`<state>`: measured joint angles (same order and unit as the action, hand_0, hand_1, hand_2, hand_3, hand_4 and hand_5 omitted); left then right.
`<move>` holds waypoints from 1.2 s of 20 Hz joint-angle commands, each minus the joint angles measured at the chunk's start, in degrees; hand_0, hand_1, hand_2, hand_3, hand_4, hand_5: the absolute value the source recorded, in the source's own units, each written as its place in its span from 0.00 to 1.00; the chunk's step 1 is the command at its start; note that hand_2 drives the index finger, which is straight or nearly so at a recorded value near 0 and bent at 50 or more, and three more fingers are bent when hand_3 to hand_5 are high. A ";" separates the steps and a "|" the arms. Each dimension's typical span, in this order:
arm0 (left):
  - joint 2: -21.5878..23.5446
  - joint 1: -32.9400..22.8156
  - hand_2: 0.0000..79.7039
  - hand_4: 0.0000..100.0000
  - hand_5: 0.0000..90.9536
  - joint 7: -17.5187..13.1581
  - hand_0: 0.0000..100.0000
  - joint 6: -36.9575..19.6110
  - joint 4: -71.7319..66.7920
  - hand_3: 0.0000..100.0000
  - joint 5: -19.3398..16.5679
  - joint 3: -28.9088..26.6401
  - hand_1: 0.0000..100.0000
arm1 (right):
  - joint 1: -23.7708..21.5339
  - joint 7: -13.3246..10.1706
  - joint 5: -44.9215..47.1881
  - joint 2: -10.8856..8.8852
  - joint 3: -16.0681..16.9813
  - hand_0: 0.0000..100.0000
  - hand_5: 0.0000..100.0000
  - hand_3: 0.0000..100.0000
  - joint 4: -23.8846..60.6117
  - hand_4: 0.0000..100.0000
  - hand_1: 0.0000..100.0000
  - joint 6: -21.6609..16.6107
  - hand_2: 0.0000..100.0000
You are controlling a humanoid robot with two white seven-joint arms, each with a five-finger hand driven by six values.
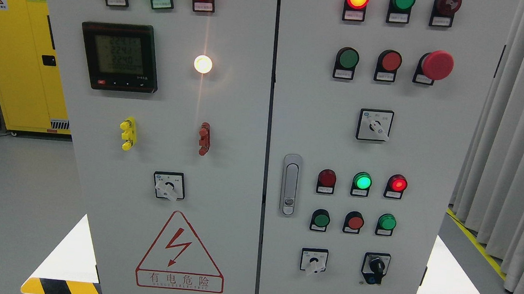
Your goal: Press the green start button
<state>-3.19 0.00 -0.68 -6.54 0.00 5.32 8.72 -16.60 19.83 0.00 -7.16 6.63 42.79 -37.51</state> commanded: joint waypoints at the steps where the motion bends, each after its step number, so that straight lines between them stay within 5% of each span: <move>1: -1.38 1.67 0.00 0.00 0.00 -0.02 0.12 -0.05 1.58 0.00 0.04 -0.02 0.56 | -2.74 -0.32 -1.14 0.84 -0.30 0.23 0.00 0.00 19.77 0.00 0.49 -0.11 0.00; 5: -1.73 1.67 0.00 0.00 0.00 -0.02 0.12 -0.05 1.58 0.00 0.04 -0.02 0.56 | -3.35 -0.23 -1.23 0.83 0.48 0.23 0.00 0.02 28.47 0.03 0.49 -0.11 0.00; 8: -2.61 1.67 0.00 0.00 0.00 -0.02 0.12 -0.05 1.58 0.00 -0.05 -0.02 0.56 | -3.44 -0.14 -1.23 0.66 0.57 0.23 0.02 0.15 35.50 0.17 0.49 -0.20 0.00; 10: -2.87 1.67 0.00 0.00 0.00 -0.02 0.12 -0.05 1.58 0.00 -0.05 -0.02 0.56 | -3.97 -0.05 -1.41 0.31 0.40 0.23 0.16 0.27 40.25 0.34 0.50 -0.20 0.00; 12: -2.87 1.67 0.00 0.00 0.00 -0.02 0.12 -0.05 1.58 0.00 -0.05 0.07 0.56 | -4.15 -0.05 -3.32 0.04 0.31 0.22 0.20 0.31 45.08 0.36 0.51 -0.11 0.00; 16: -2.87 1.67 0.00 0.00 0.00 -0.02 0.12 -0.05 1.58 0.00 -0.05 0.16 0.56 | -1.61 -0.05 -8.25 -1.80 0.40 0.24 0.47 0.54 51.25 0.58 0.56 0.07 0.00; 24: -2.87 1.67 0.00 0.00 0.00 -0.02 0.12 -0.05 1.58 0.00 -0.05 0.16 0.56 | 7.36 3.46 -14.58 -1.54 1.19 0.23 0.70 0.77 55.99 0.79 0.70 0.33 0.00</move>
<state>-5.59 0.00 -0.68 -6.54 0.00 5.27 8.81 -13.76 22.59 -10.34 -8.03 7.12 84.98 -37.13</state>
